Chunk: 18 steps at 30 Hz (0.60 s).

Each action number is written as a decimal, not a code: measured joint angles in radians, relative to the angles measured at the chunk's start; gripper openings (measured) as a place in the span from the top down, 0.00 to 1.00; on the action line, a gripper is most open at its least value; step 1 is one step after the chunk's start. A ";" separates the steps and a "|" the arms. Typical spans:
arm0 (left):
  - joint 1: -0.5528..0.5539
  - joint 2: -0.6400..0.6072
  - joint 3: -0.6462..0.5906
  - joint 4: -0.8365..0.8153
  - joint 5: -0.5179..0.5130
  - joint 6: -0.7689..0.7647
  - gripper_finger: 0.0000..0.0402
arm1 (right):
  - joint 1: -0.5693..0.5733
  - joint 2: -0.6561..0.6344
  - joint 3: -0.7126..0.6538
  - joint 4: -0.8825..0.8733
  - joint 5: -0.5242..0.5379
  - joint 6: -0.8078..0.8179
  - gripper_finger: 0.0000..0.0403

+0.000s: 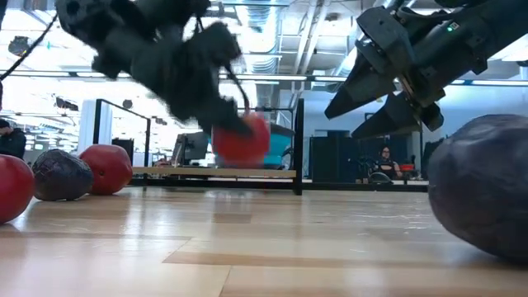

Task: Pick & Place Fruit
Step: Put the red yellow apple into the blue strainer bowl on the shelf

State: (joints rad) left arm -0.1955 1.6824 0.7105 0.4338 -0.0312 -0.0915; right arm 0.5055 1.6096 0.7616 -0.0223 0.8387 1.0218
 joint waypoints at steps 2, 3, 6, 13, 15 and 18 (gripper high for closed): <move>0.007 -0.087 0.000 -0.007 0.001 -0.019 0.39 | -0.008 0.000 0.000 0.003 0.000 0.000 0.17; 0.015 -0.137 0.000 -0.015 -0.004 -0.024 0.37 | -0.014 0.000 0.000 0.006 0.000 0.000 0.17; 0.075 -0.284 0.020 -0.079 -0.058 -0.039 0.33 | -0.037 0.000 0.000 0.012 0.000 -0.008 0.17; 0.387 -0.383 0.140 -0.263 -0.029 0.044 0.38 | -0.096 0.000 0.000 0.104 -0.002 -0.100 0.17; 0.470 -0.357 0.161 -0.254 -0.020 0.070 0.39 | -0.107 0.000 0.000 0.142 -0.004 -0.132 0.17; 0.576 -0.319 0.168 -0.253 -0.016 0.083 0.36 | -0.118 0.000 0.000 0.174 -0.006 -0.142 0.17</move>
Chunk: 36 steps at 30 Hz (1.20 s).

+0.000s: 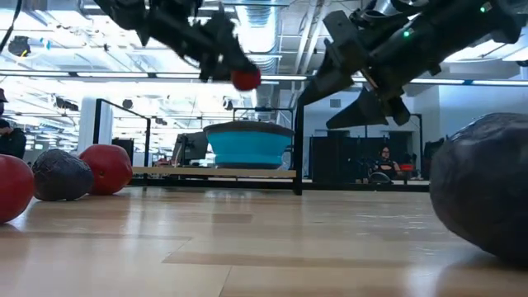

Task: Pick & Place Fruit
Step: Put the red yellow apple into the blue strainer bowl on the shelf, then put the top left dark purple mangosteen into the blue strainer bowl on the shelf

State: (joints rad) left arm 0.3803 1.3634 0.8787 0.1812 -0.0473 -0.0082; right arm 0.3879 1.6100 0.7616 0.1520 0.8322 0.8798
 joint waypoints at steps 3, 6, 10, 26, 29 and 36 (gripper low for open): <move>0.082 0.049 0.001 0.023 0.006 0.000 0.32 | 0.000 0.000 0.000 0.014 0.000 0.000 0.17; 0.136 0.118 -0.002 0.077 0.041 -0.002 0.30 | 0.003 0.000 0.000 0.019 0.000 0.001 0.17; 0.168 0.207 -0.001 0.198 0.055 -0.007 0.30 | 0.003 0.000 0.000 0.022 -0.001 0.010 0.17; 0.210 0.304 -0.001 0.274 0.036 -0.021 0.29 | 0.004 0.000 0.000 0.053 -0.023 0.011 0.17; 0.209 0.304 -0.001 0.285 -0.006 0.019 0.29 | 0.004 0.000 0.000 0.053 -0.023 0.011 0.17; 0.191 0.248 -0.002 0.287 -0.004 0.033 0.29 | 0.004 0.000 0.000 0.066 -0.027 0.008 0.17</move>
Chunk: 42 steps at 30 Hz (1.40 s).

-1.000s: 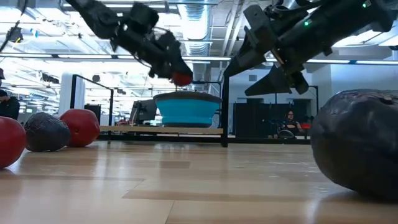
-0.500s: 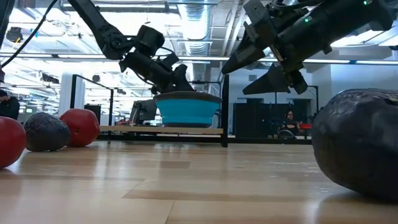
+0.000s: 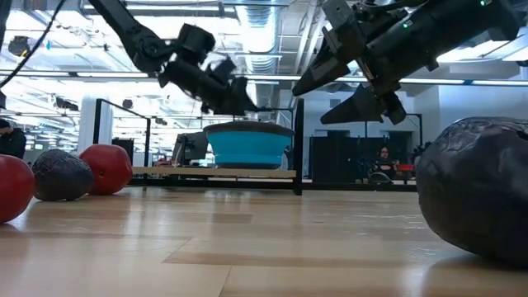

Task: Pick & Place Fruit
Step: Put the top left dark purple mangosteen into the blue strainer bowl on the shelf

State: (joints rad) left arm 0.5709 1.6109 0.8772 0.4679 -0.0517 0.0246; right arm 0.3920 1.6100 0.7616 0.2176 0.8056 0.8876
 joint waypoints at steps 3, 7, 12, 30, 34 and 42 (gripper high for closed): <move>-0.035 -0.080 0.000 -0.049 0.042 0.024 0.29 | 0.000 0.000 0.000 0.001 -0.041 -0.027 0.17; -0.133 -0.243 -0.012 -0.200 0.072 0.114 0.31 | -0.002 0.000 0.000 0.001 -0.071 -0.055 0.17; -0.331 -0.458 -0.090 -0.372 -0.002 0.153 0.35 | -0.016 0.000 0.000 0.011 -0.069 -0.101 0.17; -0.983 -0.686 -0.226 -0.989 -0.284 -0.578 0.43 | -0.068 0.000 0.000 0.112 -0.071 -0.292 0.17; -1.080 -0.680 -0.226 -1.088 -0.185 -0.609 0.43 | -0.072 0.000 0.000 0.109 -0.072 -0.309 0.17; -1.154 -0.679 -0.292 -1.160 -0.178 -0.749 0.30 | -0.088 0.000 0.000 0.109 -0.071 -0.313 0.17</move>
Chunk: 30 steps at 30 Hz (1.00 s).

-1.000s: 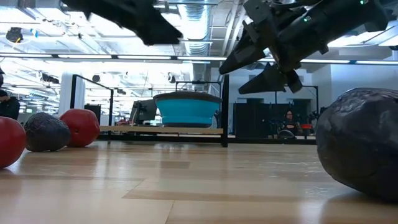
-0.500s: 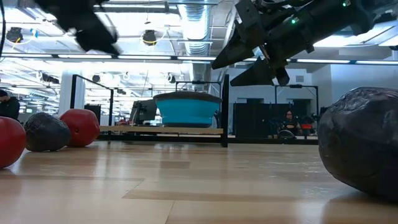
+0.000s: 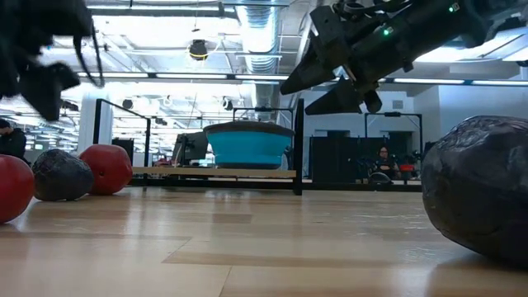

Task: Pick & Place Fruit
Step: Put the top left dark purple mangosteen into the blue strainer bowl on the shelf

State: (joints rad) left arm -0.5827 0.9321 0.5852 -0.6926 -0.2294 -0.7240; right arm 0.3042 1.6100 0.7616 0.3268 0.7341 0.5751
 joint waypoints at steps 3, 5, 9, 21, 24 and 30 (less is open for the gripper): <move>0.016 0.000 -0.061 0.003 -0.014 -0.067 0.22 | -0.007 0.000 0.000 -0.001 0.000 0.000 0.17; 0.034 0.000 -0.093 0.003 -0.017 -0.123 0.17 | -0.009 0.000 0.000 -0.002 0.000 0.000 0.17; 0.057 0.000 -0.139 0.031 -0.043 -0.211 0.13 | -0.009 0.000 0.000 -0.002 0.000 0.000 0.17; 0.061 0.003 -0.311 0.452 -0.115 -0.141 0.13 | -0.009 0.000 0.000 0.000 0.000 0.001 0.17; 0.059 0.029 -0.337 0.550 -0.116 -0.054 0.13 | -0.009 0.000 0.000 0.000 0.000 0.007 0.17; 0.058 0.153 -0.339 0.682 -0.114 0.147 0.14 | -0.009 0.000 0.000 0.003 -0.001 0.008 0.17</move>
State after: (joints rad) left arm -0.5243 1.0847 0.2459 -0.0103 -0.3436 -0.5770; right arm 0.2955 1.6100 0.7616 0.3298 0.7334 0.5835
